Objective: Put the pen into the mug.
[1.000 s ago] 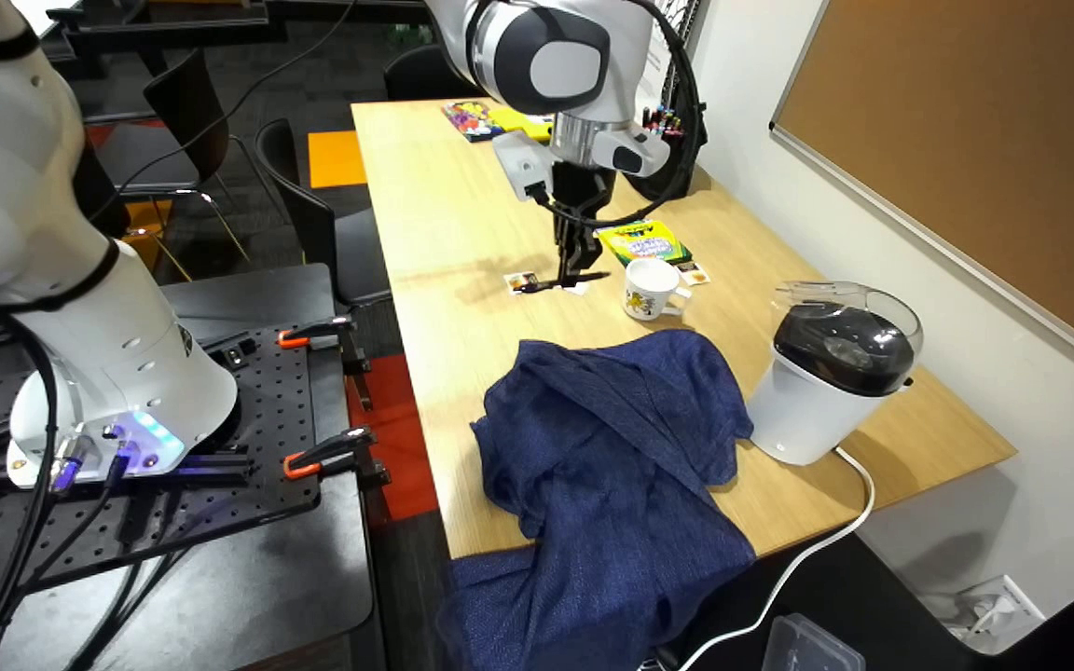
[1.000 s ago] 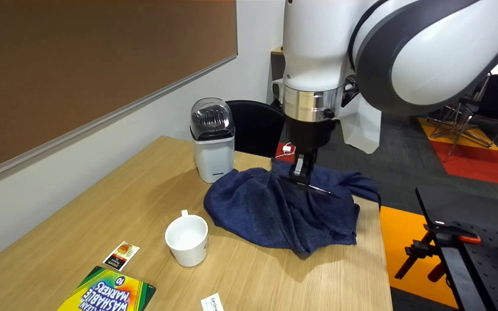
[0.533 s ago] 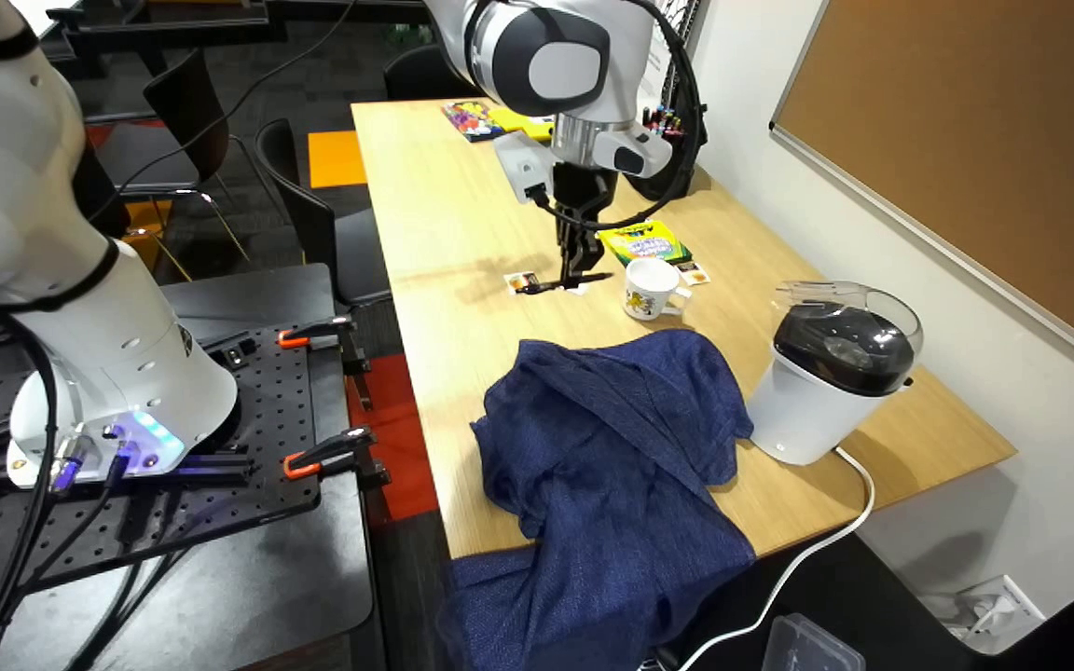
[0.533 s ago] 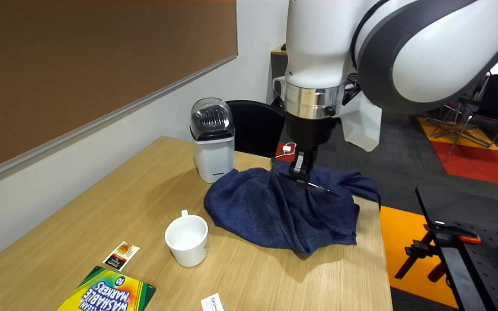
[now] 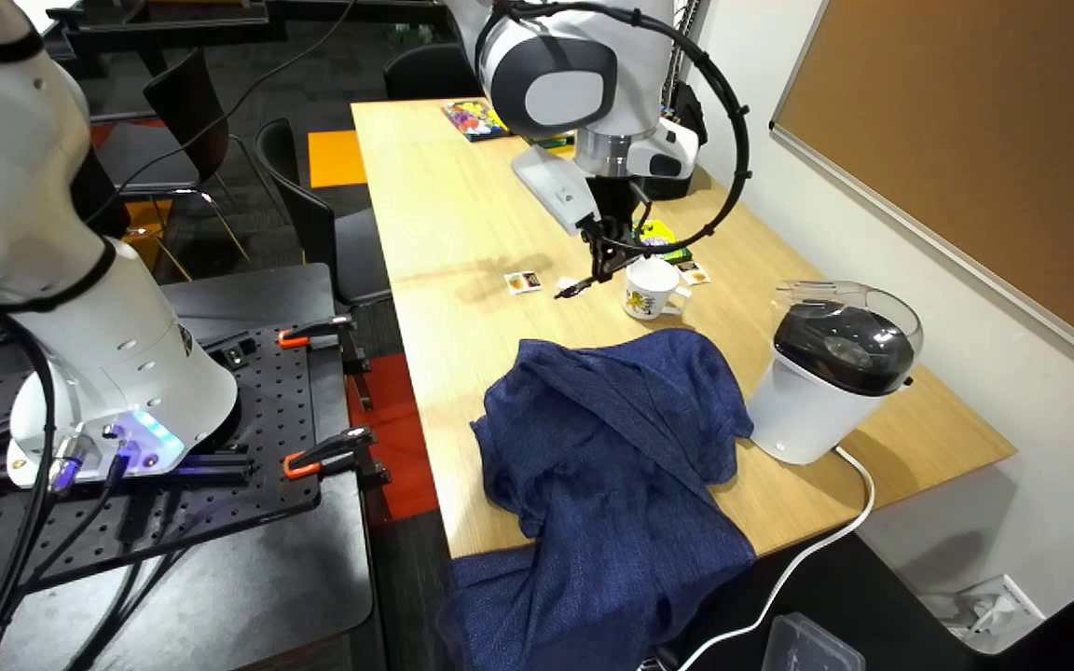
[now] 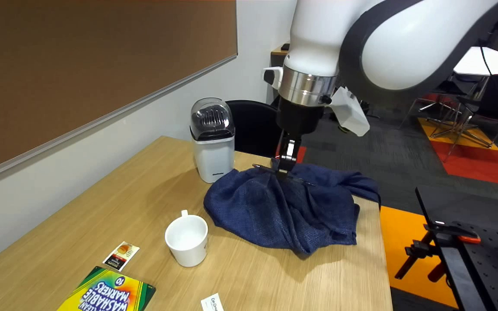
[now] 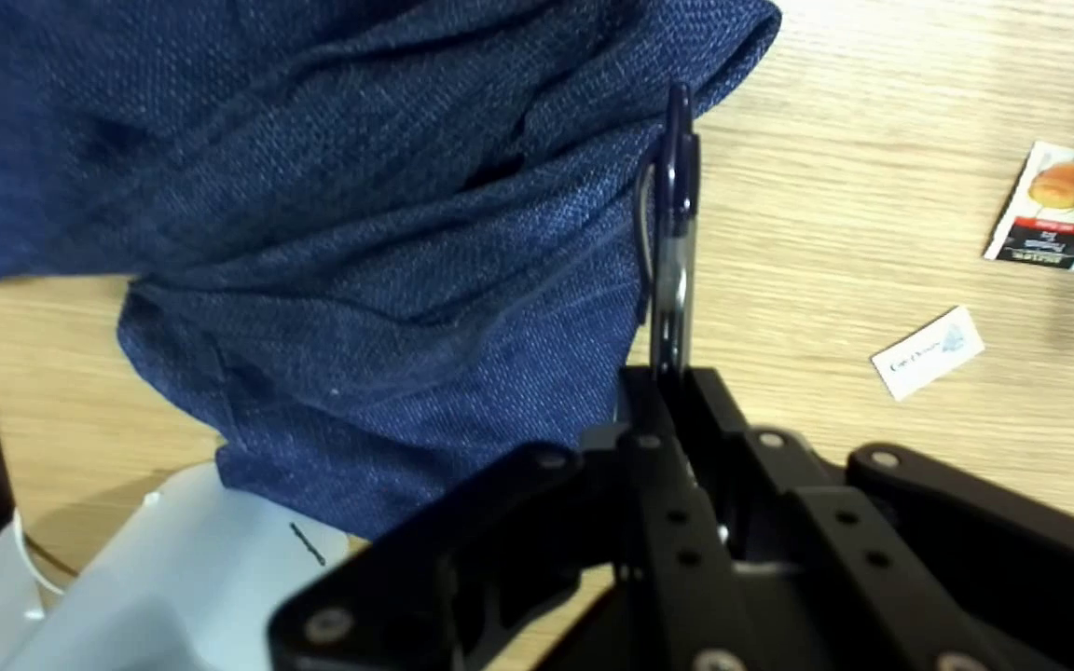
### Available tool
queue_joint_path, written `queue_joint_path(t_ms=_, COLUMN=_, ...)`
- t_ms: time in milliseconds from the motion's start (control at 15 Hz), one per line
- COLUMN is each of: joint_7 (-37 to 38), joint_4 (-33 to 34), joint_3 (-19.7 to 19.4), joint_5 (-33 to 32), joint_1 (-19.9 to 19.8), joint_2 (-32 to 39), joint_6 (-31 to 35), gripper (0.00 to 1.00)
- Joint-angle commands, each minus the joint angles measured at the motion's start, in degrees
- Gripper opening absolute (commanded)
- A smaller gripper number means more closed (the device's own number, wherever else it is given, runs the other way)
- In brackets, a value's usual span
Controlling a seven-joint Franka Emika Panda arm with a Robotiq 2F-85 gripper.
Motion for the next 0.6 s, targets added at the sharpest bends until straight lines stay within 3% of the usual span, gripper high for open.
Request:
queue_joint_path(t_ms=0, joint_7=-15.98, joint_4=1.30, joint_3=4.64, joint_5=9.25, joint_1=-3.77, joint_2=1.39, joint_6=3.15, gripper=0.03)
queue_joint_path(t_ms=67, joint_7=-20.75, joint_4=1.62, joint_3=7.14, joint_5=11.79, joint_1=-6.01, joint_2=1.70, joint_6=3.59, gripper=0.03)
queue_joint_path(t_ms=533, joint_7=-51.96, joint_4=4.30, joint_3=11.81, joint_5=32.64, joint_1=-10.49, joint_2=3.98, joint_6=2.71, gripper=0.03)
